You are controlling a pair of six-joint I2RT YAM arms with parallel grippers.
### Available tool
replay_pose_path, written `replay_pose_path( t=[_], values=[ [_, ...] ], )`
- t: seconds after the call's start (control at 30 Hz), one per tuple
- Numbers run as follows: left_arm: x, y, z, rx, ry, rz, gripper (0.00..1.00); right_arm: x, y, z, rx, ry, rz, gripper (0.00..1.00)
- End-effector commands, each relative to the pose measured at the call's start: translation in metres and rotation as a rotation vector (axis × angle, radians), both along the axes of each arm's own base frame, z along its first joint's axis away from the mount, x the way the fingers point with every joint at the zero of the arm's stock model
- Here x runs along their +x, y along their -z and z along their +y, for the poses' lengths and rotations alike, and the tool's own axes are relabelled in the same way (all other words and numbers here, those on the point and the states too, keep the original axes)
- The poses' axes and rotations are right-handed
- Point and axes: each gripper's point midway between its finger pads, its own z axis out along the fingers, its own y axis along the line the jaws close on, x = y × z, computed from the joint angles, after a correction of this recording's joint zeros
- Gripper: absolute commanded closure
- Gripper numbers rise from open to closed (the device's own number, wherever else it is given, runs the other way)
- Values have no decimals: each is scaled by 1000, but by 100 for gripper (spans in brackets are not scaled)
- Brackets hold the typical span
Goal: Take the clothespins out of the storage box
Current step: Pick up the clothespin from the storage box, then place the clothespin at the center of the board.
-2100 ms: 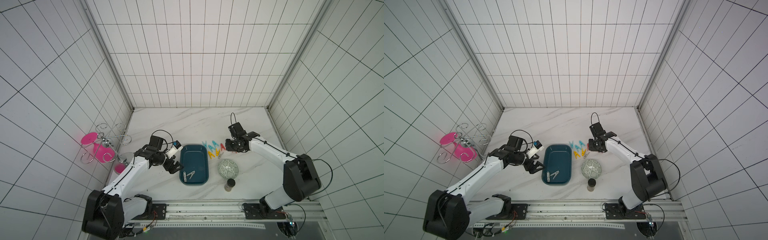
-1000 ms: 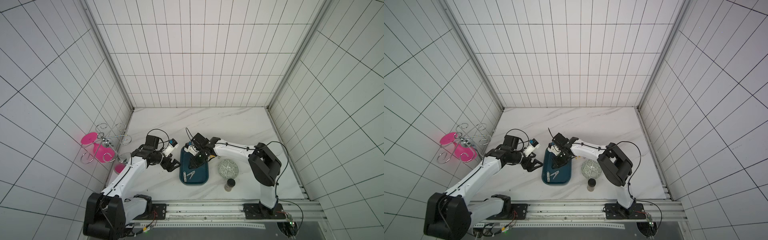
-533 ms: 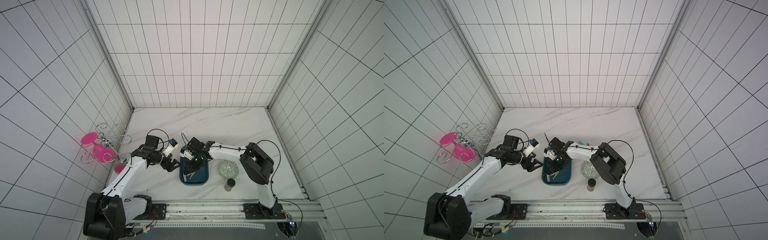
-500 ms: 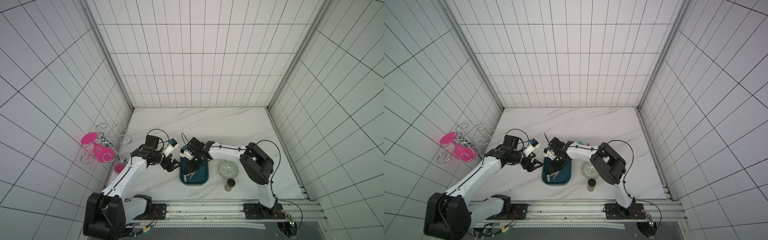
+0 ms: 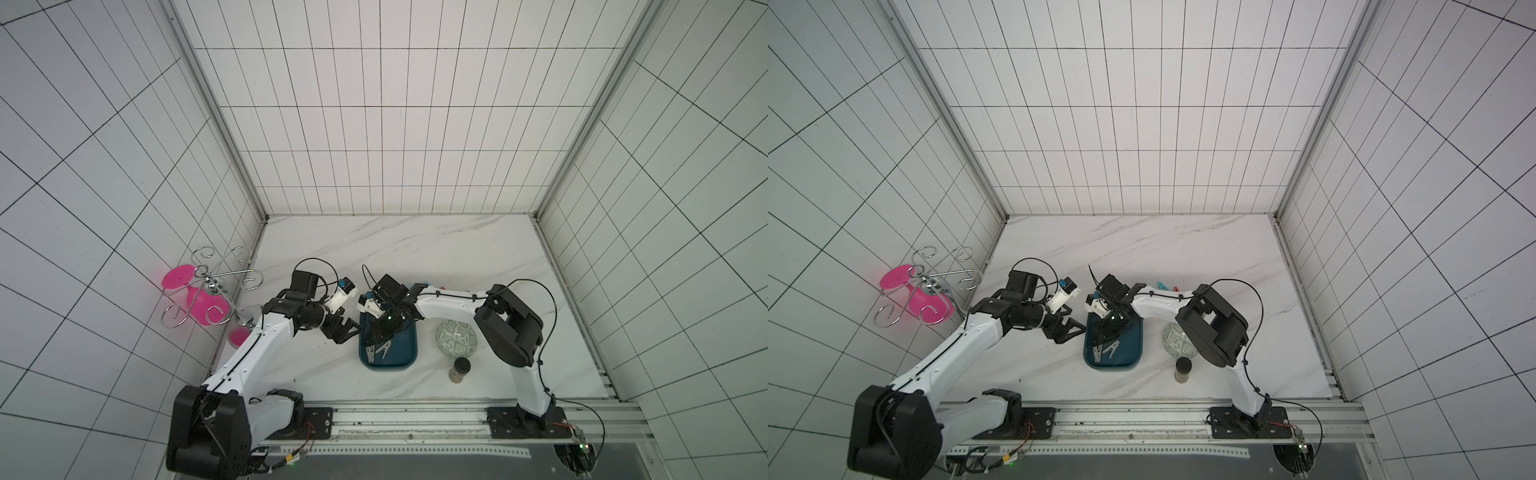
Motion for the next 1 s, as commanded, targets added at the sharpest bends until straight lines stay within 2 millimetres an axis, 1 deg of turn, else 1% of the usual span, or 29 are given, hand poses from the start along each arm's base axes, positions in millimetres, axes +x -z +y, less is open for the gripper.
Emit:
replay_pose_path(
  t=[0.0, 0.17, 0.33, 0.43, 0.53, 0.63, 0.73, 0.77, 0.8, 0.9, 0.97],
  values=[
    [-1, -2, -2, -20, 9, -12, 6, 1, -15, 3, 41, -8, -25, 100],
    [-2, -3, -3, -25, 15, -12, 6, 14, -40, -7, 76, 20, -69, 100],
    [-6, -7, -7, -41, 44, -7, 6, 30, -65, -26, 92, 62, -130, 100],
    [-8, -9, -9, -45, 56, -5, 6, 43, -74, -41, 76, 104, -166, 100],
    [-10, -9, -11, -42, 69, -5, 6, 61, -80, -61, 50, 175, -202, 100],
    [-12, -8, -12, -37, 78, -5, 6, 89, -81, -96, -36, 308, -252, 100],
    [-13, -9, -13, -36, 81, -7, 6, 118, -83, -147, -147, 482, -312, 100],
    [-13, -9, -13, -36, 83, -8, 6, 126, -83, -168, -197, 538, -335, 100],
    [-13, -8, -13, -36, 83, -8, 6, 133, -82, -190, -252, 588, -354, 100],
    [-13, -8, -13, -36, 81, -10, 6, 143, -79, -241, -376, 689, -374, 100],
    [-12, -8, -13, -36, 79, -12, 6, 150, -76, -268, -435, 743, -386, 100]
  ],
)
